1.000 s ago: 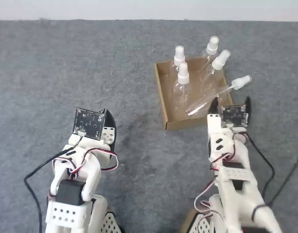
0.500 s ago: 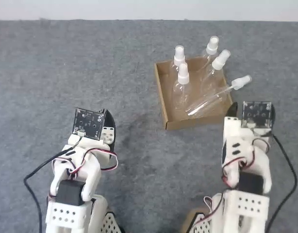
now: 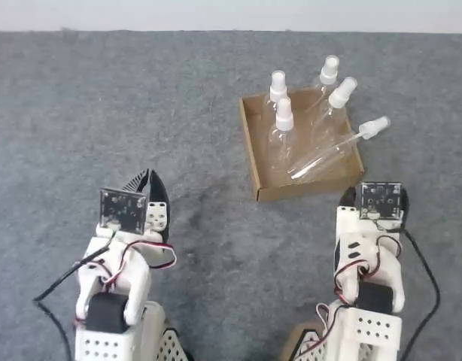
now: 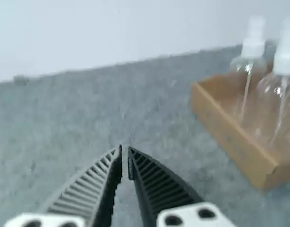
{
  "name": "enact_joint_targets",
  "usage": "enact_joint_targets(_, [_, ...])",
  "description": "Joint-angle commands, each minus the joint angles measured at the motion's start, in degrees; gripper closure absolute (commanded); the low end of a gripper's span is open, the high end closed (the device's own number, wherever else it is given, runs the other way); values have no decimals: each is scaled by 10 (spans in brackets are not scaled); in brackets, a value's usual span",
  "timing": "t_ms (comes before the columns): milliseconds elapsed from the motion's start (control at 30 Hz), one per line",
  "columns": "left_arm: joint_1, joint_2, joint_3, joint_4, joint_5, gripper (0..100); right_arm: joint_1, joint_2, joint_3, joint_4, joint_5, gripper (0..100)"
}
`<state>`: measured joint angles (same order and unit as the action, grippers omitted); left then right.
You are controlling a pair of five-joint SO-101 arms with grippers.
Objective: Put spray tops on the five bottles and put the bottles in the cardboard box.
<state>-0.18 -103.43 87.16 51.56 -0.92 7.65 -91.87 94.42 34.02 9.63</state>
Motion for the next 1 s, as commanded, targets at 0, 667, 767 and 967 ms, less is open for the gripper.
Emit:
enact_joint_targets(0, [2, -11, 37, 1, -4, 988, 3, -40, 23, 0, 7, 721])
enact_joint_targets(667, [-58, -11, 94, 207, -4, 988, 5, -122, 21, 255, 6, 864])
enact_joint_targets(767, [-77, -11, 94, 207, -4, 988, 5, -122, 21, 255, 6, 965])
enact_joint_targets(967, [-77, -11, 94, 207, -3, 988, 0, -122, 21, 298, 2, 976])
